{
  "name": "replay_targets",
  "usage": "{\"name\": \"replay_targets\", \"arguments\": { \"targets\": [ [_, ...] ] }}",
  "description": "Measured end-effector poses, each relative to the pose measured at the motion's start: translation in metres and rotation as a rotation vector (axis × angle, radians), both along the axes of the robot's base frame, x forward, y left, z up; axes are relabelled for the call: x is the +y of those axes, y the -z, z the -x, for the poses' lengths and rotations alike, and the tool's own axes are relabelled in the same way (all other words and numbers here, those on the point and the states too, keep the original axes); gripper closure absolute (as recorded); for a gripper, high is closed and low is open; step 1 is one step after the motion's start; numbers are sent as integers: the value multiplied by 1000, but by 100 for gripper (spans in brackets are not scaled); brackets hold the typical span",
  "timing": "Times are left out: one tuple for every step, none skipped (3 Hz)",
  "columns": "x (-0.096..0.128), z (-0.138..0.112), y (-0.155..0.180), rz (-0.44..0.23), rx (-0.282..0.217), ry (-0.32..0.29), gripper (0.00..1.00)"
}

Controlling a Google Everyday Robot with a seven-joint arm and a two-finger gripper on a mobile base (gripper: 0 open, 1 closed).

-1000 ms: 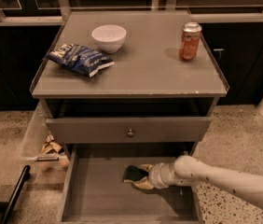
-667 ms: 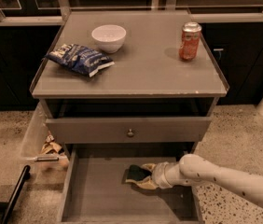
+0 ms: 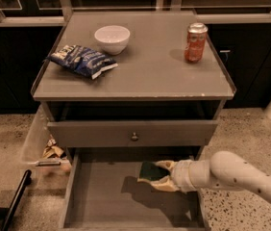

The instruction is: Pick sponge from middle drawer and place on counter

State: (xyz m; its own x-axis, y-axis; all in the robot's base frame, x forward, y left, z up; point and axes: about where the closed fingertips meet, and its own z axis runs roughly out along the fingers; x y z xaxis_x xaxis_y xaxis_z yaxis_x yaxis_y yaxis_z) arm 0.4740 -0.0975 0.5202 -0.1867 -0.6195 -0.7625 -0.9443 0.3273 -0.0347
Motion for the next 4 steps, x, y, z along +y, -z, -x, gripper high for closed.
{"name": "replay_targets", "arguments": {
  "targets": [
    [-14,8,-90,69,-91,-8,100],
    [-14,8,-89,68,-90,-8,100],
    [-18,16,-110,57,-121,-6,100],
    [-23,16,-185,54,-235,-27,100]
  ]
}}
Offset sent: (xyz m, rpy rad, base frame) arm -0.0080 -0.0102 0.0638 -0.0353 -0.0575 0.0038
